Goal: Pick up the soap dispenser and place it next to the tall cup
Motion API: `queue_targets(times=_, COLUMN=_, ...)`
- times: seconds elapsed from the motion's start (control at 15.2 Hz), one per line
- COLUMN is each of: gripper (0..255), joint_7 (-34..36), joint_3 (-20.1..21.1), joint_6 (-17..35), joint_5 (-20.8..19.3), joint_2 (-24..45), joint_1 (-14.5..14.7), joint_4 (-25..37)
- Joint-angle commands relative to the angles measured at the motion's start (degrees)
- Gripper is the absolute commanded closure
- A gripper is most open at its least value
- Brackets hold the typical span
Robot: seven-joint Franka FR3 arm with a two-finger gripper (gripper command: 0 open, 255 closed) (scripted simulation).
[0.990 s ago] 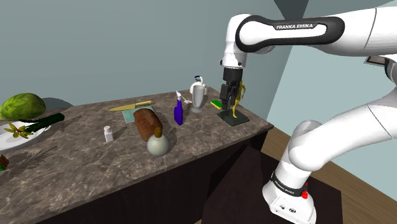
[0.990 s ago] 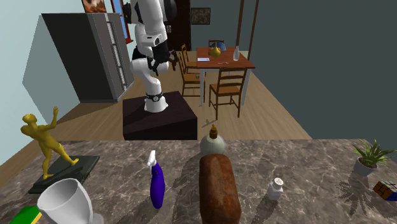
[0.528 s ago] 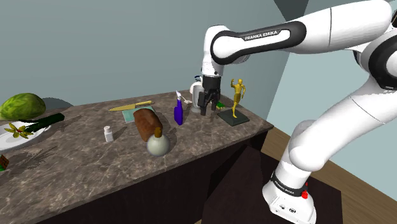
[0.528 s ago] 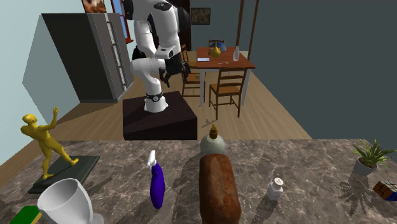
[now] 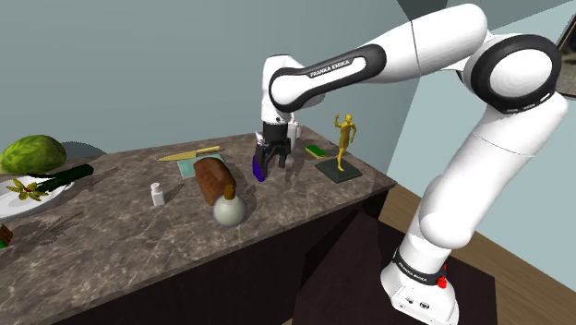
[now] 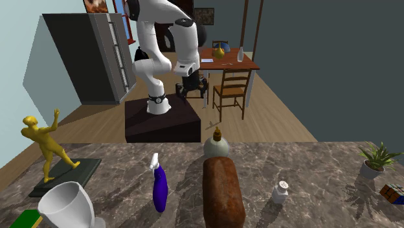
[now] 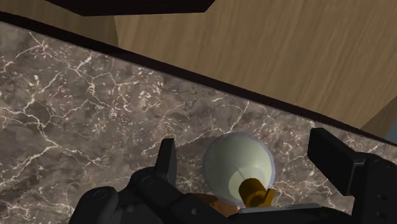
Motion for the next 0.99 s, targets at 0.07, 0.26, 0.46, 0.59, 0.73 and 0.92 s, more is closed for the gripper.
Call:
queue_targets(times=0.07, gripper=0, joint_7=2.99, joint_3=1.19, joint_6=2.87, joint_5=-1.54, joint_2=6.8, joint_1=0.55, joint_4=4.51)
queue_targets(times=0.26, gripper=0, joint_7=5.69, joint_3=1.76, joint_6=4.68, joint_5=-3.54, joint_2=13.45, joint_1=1.2, joint_4=9.76)
queue_targets(times=0.46, gripper=0, joint_7=8.3, joint_3=1.89, joint_6=5.75, joint_5=-5.71, joint_2=20.19, joint_1=2.15, joint_4=15.75)
queue_targets(times=0.59, gripper=0, joint_7=9.93, joint_3=1.75, joint_6=6.03, joint_5=-7.15, joint_2=24.74, joint_1=2.95, joint_4=20.2)
queue_targets(times=0.73, gripper=0, joint_7=11.43, joint_3=1.47, joint_6=5.95, joint_5=-8.51, joint_2=29.36, joint_1=3.85, joint_4=25.07)
queue_targets(times=0.92, gripper=0, joint_7=11.94, joint_3=1.26, joint_6=7.17, joint_5=-9.01, joint_2=31.48, joint_1=4.29, joint_4=26.03)
